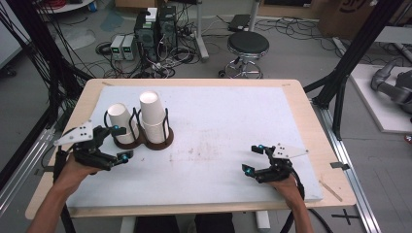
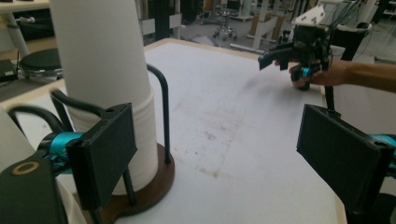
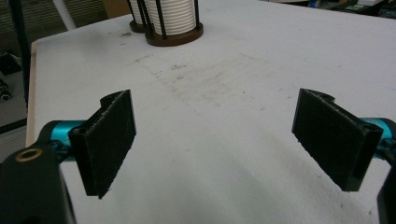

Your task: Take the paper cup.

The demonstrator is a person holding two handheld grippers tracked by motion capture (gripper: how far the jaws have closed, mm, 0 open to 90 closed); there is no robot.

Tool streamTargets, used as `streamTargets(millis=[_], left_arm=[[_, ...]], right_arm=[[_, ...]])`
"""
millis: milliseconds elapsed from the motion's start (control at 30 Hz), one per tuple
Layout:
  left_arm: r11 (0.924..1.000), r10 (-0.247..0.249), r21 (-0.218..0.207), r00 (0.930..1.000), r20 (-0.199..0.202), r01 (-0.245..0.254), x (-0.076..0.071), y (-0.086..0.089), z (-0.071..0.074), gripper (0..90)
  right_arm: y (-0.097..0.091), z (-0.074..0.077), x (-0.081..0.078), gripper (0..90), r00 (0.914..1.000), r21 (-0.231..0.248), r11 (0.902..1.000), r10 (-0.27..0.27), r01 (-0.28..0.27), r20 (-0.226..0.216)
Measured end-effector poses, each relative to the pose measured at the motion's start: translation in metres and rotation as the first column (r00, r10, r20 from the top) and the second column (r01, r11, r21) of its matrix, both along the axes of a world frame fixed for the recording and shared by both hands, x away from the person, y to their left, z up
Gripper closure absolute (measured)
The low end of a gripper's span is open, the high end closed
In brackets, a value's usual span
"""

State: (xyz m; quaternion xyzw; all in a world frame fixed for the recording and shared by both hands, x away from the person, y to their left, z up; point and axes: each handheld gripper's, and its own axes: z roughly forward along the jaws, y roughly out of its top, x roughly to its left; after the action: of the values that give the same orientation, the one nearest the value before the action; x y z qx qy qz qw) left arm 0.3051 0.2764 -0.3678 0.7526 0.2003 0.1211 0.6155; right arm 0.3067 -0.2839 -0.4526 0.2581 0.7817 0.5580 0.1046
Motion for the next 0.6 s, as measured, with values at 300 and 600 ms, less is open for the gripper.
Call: streamTargets(millis=[300,600], left_arm=[[0.9994,-0.007,0.034,0.999,0.045,0.005,0.022,0.011,0.047,11.8],[0.9851,-0.048,0.167,0.9982,0.037,0.041,0.058,0.0,0.094,11.8]], right_arm=[[0.0,0.0,0.0,14.2,1.0,-0.003,1.0,-0.001,0.001,-0.001],[0.001,0.0,0.0,14.1,1.0,-0.005,1.0,0.002,-0.002,-0.008]])
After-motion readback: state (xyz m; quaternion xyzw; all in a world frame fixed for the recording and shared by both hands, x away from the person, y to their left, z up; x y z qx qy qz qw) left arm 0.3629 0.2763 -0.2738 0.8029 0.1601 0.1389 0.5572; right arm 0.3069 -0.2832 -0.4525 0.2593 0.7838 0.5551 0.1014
